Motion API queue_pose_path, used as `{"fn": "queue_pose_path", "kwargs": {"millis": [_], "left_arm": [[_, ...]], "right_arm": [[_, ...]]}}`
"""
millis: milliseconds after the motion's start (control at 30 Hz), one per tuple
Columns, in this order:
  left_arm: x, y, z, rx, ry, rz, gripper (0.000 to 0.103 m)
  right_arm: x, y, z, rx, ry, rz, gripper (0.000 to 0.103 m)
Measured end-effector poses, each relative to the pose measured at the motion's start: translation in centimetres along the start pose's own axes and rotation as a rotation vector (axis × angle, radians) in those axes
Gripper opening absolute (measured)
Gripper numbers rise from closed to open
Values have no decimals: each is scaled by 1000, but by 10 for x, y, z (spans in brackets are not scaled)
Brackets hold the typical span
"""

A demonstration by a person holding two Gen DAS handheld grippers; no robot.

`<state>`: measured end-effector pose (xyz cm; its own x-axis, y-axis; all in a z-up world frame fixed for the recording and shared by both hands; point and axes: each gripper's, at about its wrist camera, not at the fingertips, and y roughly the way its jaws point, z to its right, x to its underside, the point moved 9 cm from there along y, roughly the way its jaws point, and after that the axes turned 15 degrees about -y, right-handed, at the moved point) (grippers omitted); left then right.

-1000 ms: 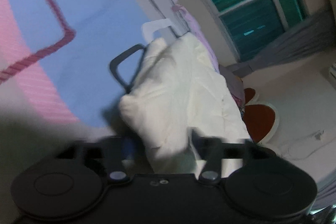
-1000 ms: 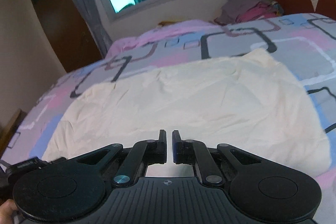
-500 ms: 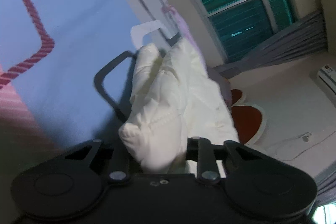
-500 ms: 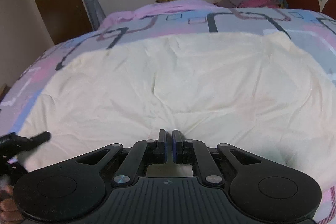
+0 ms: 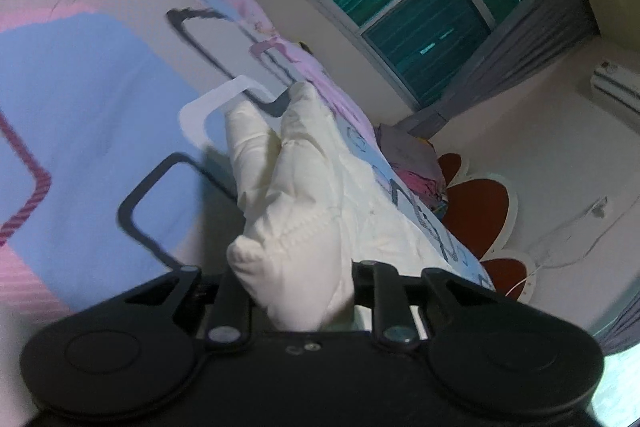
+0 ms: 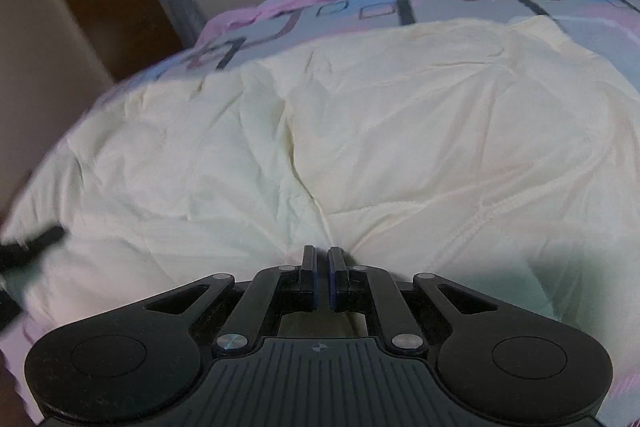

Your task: Fold large clothes

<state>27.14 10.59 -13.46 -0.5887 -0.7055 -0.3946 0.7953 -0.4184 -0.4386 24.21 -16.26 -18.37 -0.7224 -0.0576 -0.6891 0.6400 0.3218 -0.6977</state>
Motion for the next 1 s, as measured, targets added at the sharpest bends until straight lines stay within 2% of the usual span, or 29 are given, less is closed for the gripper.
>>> {"fn": "queue_pose_path", "kwargs": {"millis": [133, 267, 300, 367, 400, 500, 600, 667, 767, 800, 833, 900, 1000], "left_arm": [[7, -4, 56, 22, 141, 23, 21], [33, 4, 134, 38, 355, 1, 21], [41, 8, 150, 38, 394, -6, 21], [59, 18, 180, 39, 461, -35, 21], [68, 24, 191, 36, 488, -49, 21], [104, 45, 221, 50, 556, -110, 21], [142, 65, 239, 53, 615, -177, 22], [173, 80, 246, 52, 649, -246, 25], [216, 109, 248, 42, 682, -370, 42], [232, 121, 245, 46, 674, -417, 57], [245, 133, 241, 54, 646, -462, 67], [271, 153, 228, 54, 600, -521, 69], [293, 173, 216, 56, 597, -537, 69]], "right_arm": [[6, 3, 11, -57, 61, 25, 5], [6, -4, 23, -114, 113, 29, 5], [3, -17, 34, -113, 177, 64, 5], [-6, -55, 60, -109, 266, 199, 5], [-8, -71, 76, -78, 263, 229, 5], [2, -96, 134, 42, 307, 220, 5], [17, -118, 182, 110, 380, 235, 5], [27, -133, 207, 143, 414, 247, 5], [37, -152, 235, 174, 446, 256, 5], [40, -157, 243, 188, 452, 258, 5], [41, -159, 249, 197, 455, 257, 5], [46, -166, 262, 213, 459, 247, 5], [54, -176, 273, 233, 464, 239, 5]]}}
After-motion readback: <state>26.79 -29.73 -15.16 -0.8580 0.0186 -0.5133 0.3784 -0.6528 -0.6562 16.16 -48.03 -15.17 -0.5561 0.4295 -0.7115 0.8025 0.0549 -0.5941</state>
